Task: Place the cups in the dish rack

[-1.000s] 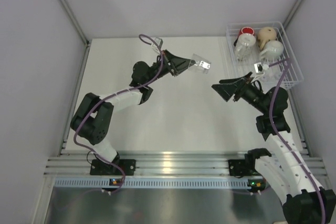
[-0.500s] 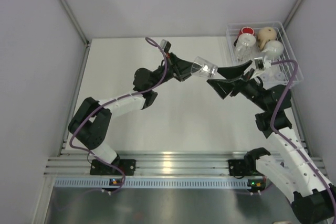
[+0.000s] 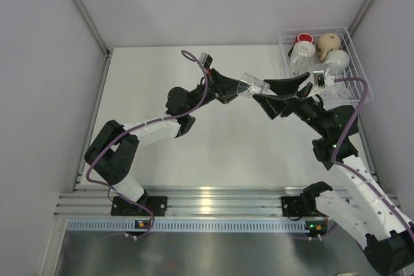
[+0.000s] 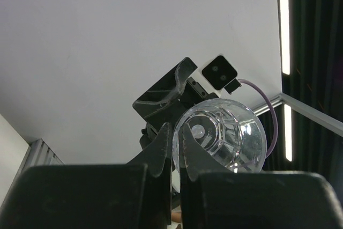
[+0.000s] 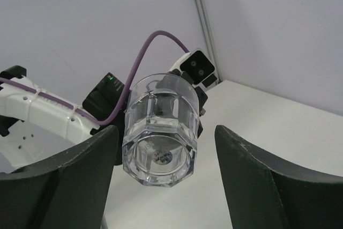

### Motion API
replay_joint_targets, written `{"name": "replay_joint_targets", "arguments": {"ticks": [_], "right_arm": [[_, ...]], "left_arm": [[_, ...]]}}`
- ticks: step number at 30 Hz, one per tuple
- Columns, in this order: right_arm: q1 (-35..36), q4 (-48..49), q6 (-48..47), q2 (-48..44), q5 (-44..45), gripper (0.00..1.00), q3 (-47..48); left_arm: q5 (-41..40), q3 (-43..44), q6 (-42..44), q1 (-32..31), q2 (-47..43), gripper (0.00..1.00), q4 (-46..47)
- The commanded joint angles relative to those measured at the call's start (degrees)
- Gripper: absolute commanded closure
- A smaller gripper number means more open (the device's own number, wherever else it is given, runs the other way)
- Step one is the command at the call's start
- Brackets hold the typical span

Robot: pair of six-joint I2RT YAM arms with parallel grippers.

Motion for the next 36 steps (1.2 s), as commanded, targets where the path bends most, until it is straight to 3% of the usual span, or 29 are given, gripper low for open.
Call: {"name": "replay_joint_targets", "arguments": {"ticks": [1, 5, 8, 9, 14, 15, 17, 19, 22, 25, 28, 32, 35, 36], "right_arm": [[2.1, 4.36, -2.11, 0.57, 2.15, 0.27, 0.71], [2.8, 5.41, -1.85, 1.27, 2.6, 0.37, -0.17], [3.42, 6.37, -0.62, 1.8, 2.33, 0.55, -0.87], [3.51, 6.55, -0.18, 1.8, 2.24, 0.65, -1.4], [3.6, 8.92, 4.74, 1.36, 1.72, 0.83, -3.59], [3.6, 8.93, 5.44, 1.19, 1.72, 0.88, -3.77], [3.6, 8.14, 6.59, 0.49, 2.33, 1.0, -3.95], [3.6, 4.9, 6.85, -0.22, 4.61, 1.0, -3.6], [3.6, -1.77, 6.07, -1.54, 7.51, 1.0, -1.59], [3.6, -13.98, 3.79, -1.28, 12.51, 1.0, 3.07], [3.51, -23.2, 1.15, 0.04, 17.18, 1.0, 7.47], [3.33, -27.98, -0.35, 1.18, 20.42, 1.0, 10.19], [2.89, -34.37, -0.97, 2.33, 23.58, 1.0, 12.56], [2.89, -36.4, -1.58, 2.68, 24.64, 1.0, 13.53]], "left_arm": [[-1.94, -1.3, -0.43, -0.63, -2.07, 1.0, 6.59], [-2.64, -2.62, -0.17, -1.07, -2.42, 1.0, 7.37], [-2.56, -2.63, 0.27, -1.16, -2.59, 1.0, 7.9], [-2.55, -2.54, 0.36, -1.16, -2.68, 1.0, 7.9], [-2.91, -2.19, 1.41, -1.16, -2.77, 1.0, 8.25], [-2.82, -2.01, 1.59, -1.25, -2.77, 0.98, 8.25], [-2.64, -2.1, 2.37, -1.25, -2.77, 0.84, 8.25], [-2.47, -2.53, 2.9, -1.16, -2.68, 0.61, 8.17], [-0.54, -2.98, 5.8, -1.16, -2.68, 0.42, 8.17], [-1.41, -5.07, 6.69, -1.07, -2.68, 0.05, 8.17], [-2.46, -7.01, 7.04, -0.46, -2.68, 0.02, 8.17], [-2.82, -9.03, 8.27, 0.77, -4.08, 0.02, 7.38], [-3.43, -9.57, 12.56, 1.83, -6.45, 0.02, 0.11], [-3.61, -8.96, 14.49, 2.09, -9.16, 0.02, -7.05]]}}
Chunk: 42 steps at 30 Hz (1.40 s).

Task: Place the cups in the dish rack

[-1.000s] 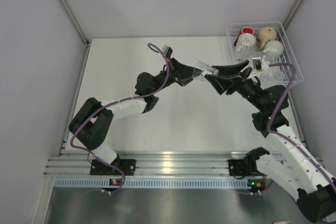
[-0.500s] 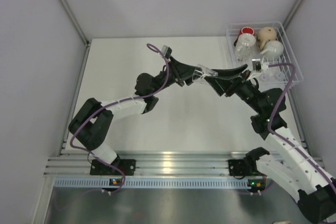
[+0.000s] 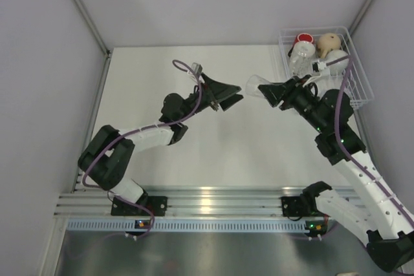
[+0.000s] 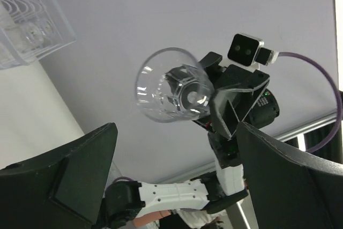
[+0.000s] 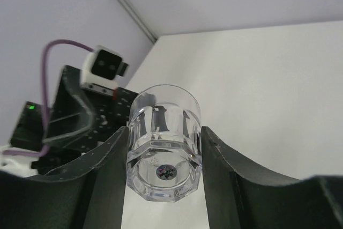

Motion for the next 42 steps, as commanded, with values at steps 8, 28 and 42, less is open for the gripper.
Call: {"name": "replay_joint_targets", "arguments": {"ticks": [8, 28, 42], "right_arm": [[-3.13, -28.78, -8.47, 10.28, 22.65, 1.0, 19.08], [-28.0, -44.69, -18.49, 44.37, 21.0, 1.0, 41.58], [-28.01, -48.31, -20.87, 54.41, 20.3, 1.0, 45.21]], "left_arm": [[-10.94, 5.41, 35.01, 0.65, -22.59, 0.02, -45.51], [-26.43, 3.21, 59.29, 0.56, -43.25, 0.02, -79.12], [-28.02, 2.77, 59.99, 0.56, -43.96, 0.02, -79.91]]}}
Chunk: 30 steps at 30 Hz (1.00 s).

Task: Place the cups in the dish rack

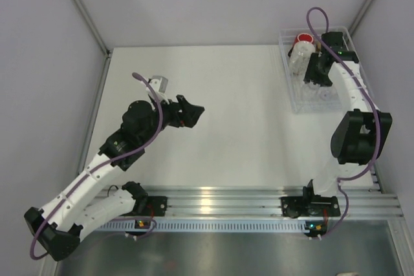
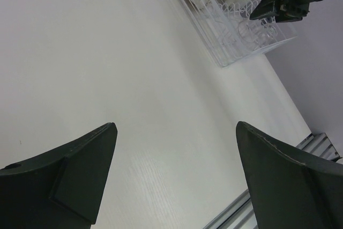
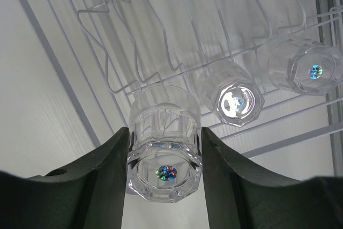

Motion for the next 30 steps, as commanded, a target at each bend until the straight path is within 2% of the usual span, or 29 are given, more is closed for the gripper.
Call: {"name": "replay_joint_targets", "arguments": {"ticks": [1, 15, 30], "right_arm": [[-0.51, -0.38, -1.13, -0.29, -0.67, 1.0, 1.26], [0.9, 1.12, -0.96, 2.86, -0.23, 0.97, -2.36], [1.07, 3.05, -0.08, 7.35, 0.74, 0.75, -2.71]], "left_arm": [[-0.43, -0.64, 1.11, 0.1, 0.04, 0.02, 0.61], [-1.05, -0.9, 0.94, 0.1, -0.4, 0.02, 0.53], [-0.69, -0.02, 1.29, 0.01, -0.31, 0.02, 0.61]]}}
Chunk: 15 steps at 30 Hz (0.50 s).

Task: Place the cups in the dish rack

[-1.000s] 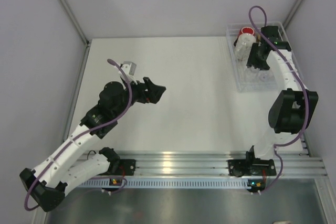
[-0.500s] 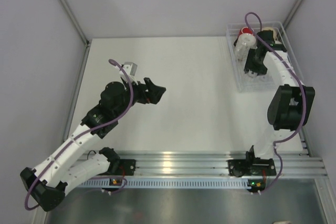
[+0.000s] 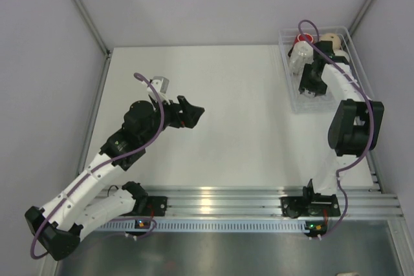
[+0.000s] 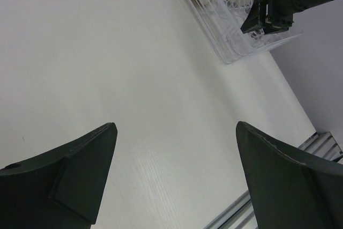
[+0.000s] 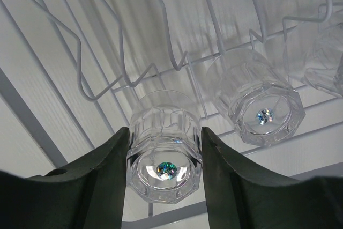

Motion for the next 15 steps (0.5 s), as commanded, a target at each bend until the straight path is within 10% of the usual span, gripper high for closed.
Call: {"name": "replay_joint_targets", "arguments": {"ticks": [1, 15], "right_arm": [[0.5, 1.81, 0.16, 1.58, 1.0, 0.73, 0.85], [0.59, 3.56, 0.86, 2.73, 2.4, 0.8, 2.79]], "left_arm": [[-0.28, 0.57, 1.0, 0.1, -0.68, 0.02, 0.9], [-0.72, 0.13, 1.27, 0.1, -1.04, 0.02, 0.98]]}}
